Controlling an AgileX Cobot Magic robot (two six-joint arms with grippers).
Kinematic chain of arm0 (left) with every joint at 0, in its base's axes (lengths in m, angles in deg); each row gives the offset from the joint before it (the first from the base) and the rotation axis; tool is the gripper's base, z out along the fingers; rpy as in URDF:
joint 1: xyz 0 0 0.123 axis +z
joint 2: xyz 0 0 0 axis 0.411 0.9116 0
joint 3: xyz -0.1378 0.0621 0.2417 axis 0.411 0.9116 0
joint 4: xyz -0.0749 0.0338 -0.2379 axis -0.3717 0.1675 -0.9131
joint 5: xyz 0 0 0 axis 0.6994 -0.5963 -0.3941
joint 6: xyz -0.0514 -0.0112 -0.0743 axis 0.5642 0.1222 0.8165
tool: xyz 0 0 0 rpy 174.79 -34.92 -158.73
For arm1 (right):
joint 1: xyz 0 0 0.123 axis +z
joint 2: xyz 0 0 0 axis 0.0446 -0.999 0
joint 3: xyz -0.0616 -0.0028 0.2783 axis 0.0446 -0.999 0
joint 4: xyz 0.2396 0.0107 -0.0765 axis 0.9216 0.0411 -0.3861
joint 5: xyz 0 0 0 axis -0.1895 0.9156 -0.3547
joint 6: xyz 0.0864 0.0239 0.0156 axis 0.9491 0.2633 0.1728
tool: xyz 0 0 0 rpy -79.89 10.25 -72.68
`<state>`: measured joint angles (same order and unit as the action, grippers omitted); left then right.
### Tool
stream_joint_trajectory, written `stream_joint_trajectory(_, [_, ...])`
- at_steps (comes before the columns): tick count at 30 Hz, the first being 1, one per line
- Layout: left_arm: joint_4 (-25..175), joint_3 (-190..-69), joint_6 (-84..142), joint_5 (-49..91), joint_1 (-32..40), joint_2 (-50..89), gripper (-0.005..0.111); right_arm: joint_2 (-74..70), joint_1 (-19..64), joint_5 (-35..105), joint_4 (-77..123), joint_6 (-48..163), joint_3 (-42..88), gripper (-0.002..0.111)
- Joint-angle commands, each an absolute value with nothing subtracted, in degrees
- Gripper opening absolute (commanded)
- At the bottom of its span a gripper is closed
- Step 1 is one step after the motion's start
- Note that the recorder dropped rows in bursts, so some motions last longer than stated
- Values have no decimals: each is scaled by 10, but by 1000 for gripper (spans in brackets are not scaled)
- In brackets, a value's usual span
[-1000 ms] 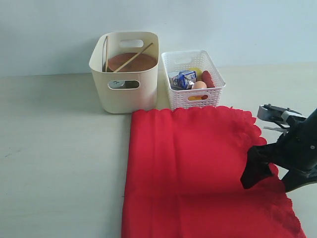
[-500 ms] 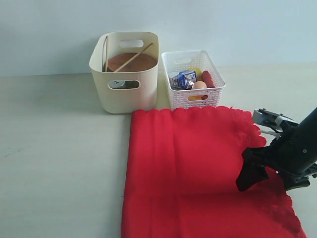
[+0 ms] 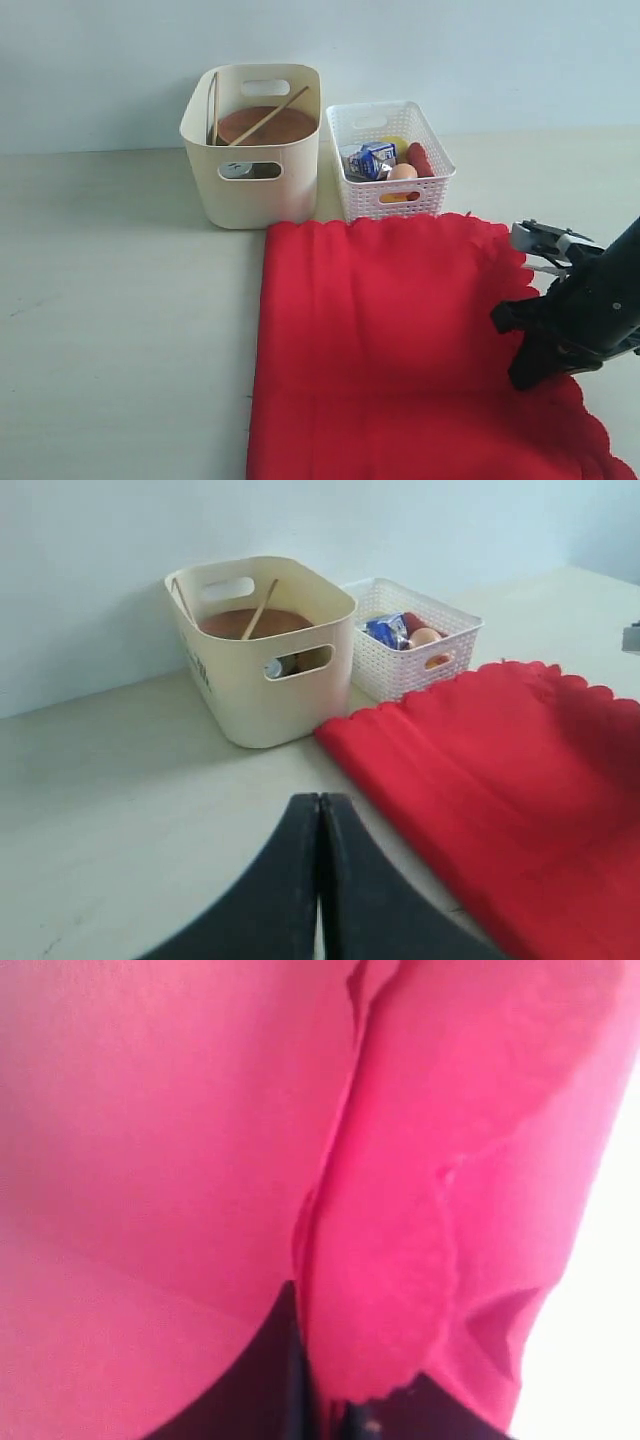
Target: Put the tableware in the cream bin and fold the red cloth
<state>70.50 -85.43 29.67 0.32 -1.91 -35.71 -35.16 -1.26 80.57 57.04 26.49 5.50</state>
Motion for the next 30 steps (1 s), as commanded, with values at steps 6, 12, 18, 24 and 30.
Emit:
stream_joint_trajectory(6, [706,-790,301,-6,65,-453,0,-325,-16,823,319,478,69,0])
stream_joint_trajectory(12, [706,-763,301,-7,112,-496,0,-324,-21,851,257,514,69,0])
stream_joint_trajectory(18, [706,-733,301,-10,158,-502,0,-324,-71,884,254,517,69,0])
stream_joint_trajectory(24, [706,-714,300,-27,169,-502,0,-324,-132,877,254,517,69,0])
stream_joint_trajectory(30, [706,-714,300,-26,169,-502,0,-324,-204,861,255,516,71,0])
